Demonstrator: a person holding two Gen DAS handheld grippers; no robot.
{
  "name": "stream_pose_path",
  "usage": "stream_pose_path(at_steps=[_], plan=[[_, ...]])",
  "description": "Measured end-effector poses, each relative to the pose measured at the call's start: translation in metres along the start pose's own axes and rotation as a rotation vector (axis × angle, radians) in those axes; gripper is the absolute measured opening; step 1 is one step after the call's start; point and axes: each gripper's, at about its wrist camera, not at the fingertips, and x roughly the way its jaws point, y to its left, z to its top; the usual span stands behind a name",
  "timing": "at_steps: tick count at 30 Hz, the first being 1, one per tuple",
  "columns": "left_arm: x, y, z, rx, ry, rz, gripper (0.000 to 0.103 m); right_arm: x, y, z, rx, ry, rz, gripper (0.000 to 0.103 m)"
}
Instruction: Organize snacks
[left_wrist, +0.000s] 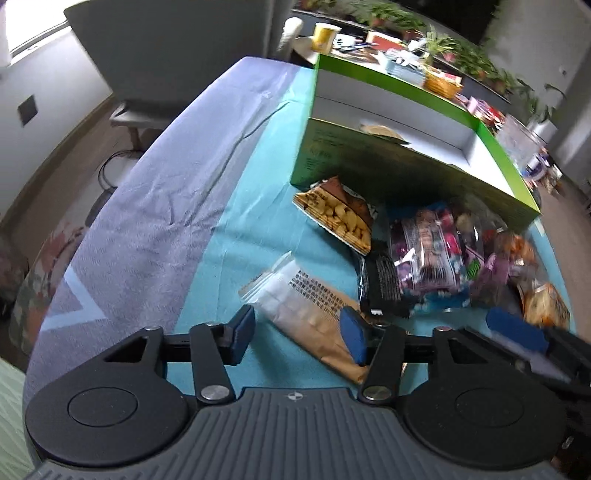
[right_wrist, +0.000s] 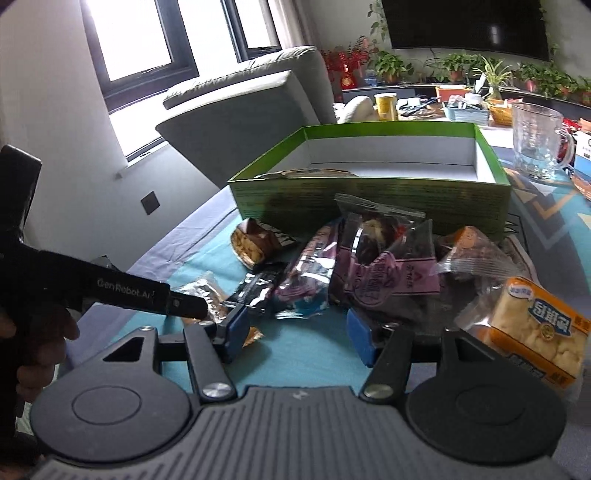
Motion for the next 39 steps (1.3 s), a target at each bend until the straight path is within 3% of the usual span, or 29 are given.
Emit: stream_pose_path(at_steps=[8, 13, 20, 24, 26, 28, 33, 35, 39], plan=[[0.014, -0.02, 0.011, 0.012, -0.024, 0.079, 0.057, -0.002, -0.011, -0.005, 0.035, 0.002, -0.021, 0.065], [0.023, -0.038, 0.007, 0.155, -0.067, 0.124, 0.06, -0.006, -0.015, -0.006, 0.045, -0.01, -0.036, 0.065], [0.013, -0.04, -0.004, 0.318, -0.12, 0.054, 0.041, -0.011, -0.029, -0.011, 0.076, -0.021, -0.068, 0.065], [0.004, -0.034, -0.006, 0.335, -0.137, 0.026, 0.034, -0.01, -0.032, -0.017, 0.084, -0.004, -0.076, 0.065], [-0.001, -0.033, -0.007, 0.352, -0.15, 0.023, 0.024, -0.009, -0.03, -0.018, 0.081, 0.002, -0.068, 0.065], [-0.003, -0.031, -0.008, 0.362, -0.152, 0.019, 0.023, -0.007, -0.027, -0.016, 0.075, 0.003, -0.057, 0.065], [-0.003, -0.025, -0.008, 0.309, -0.137, 0.037, 0.033, 0.001, -0.016, -0.009, 0.055, -0.002, -0.027, 0.065], [-0.003, -0.023, -0.009, 0.293, -0.119, 0.05, 0.048, 0.004, -0.012, -0.005, 0.051, -0.004, -0.016, 0.065], [-0.005, -0.018, -0.015, 0.268, -0.09, 0.033, 0.051, 0.012, -0.008, 0.004, 0.067, -0.014, -0.007, 0.065]])
